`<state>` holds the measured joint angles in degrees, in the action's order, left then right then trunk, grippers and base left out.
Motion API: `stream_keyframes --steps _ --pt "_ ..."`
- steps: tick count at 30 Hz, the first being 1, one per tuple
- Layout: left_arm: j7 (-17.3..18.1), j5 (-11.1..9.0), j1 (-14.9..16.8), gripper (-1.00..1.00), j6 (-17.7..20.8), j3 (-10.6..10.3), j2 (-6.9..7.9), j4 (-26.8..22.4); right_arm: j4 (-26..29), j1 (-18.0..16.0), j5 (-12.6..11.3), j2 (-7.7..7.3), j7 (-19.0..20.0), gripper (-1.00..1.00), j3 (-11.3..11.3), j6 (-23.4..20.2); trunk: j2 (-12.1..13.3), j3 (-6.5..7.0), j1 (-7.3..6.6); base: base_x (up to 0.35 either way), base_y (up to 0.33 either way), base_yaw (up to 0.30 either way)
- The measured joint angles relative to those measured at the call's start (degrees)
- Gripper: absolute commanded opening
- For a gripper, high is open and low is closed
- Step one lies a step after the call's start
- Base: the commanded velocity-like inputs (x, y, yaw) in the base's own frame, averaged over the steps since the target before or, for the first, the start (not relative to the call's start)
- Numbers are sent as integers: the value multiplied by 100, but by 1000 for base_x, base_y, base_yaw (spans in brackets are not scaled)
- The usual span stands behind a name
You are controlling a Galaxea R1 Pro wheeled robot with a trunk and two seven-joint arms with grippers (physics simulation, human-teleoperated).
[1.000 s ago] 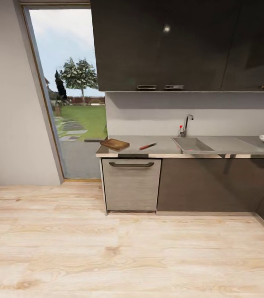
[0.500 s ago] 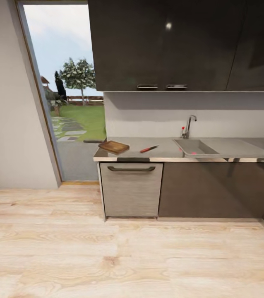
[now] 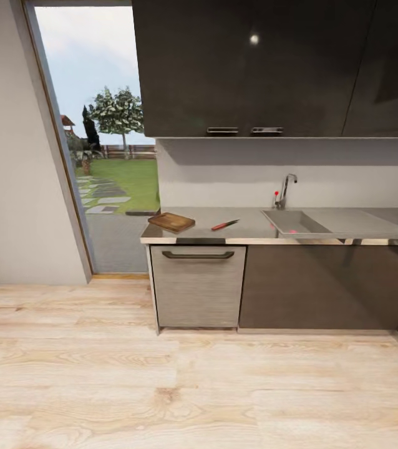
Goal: In the kitchen, take the Vidalia onion out of the sink, dice it on the chopping board with the paring knife, put the diced onion into the bowl on the countertop, then place both the paring knife and the chopping board into the sink.
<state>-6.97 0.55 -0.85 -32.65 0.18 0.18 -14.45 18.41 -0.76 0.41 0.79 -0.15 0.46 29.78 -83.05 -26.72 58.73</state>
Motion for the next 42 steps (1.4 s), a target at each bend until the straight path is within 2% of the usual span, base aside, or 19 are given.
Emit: stream_keyframes --steps 31,42 --pt "3 8 0 100 -9 7 -25 48 -9 0 0 0 -1 100 -5 -7 0 0 0 0 0 0" --pt "2 8 0 100 -9 8 -26 48 -7 0 0 0 -1 100 -5 -7 440 197 -241 0 0 0"
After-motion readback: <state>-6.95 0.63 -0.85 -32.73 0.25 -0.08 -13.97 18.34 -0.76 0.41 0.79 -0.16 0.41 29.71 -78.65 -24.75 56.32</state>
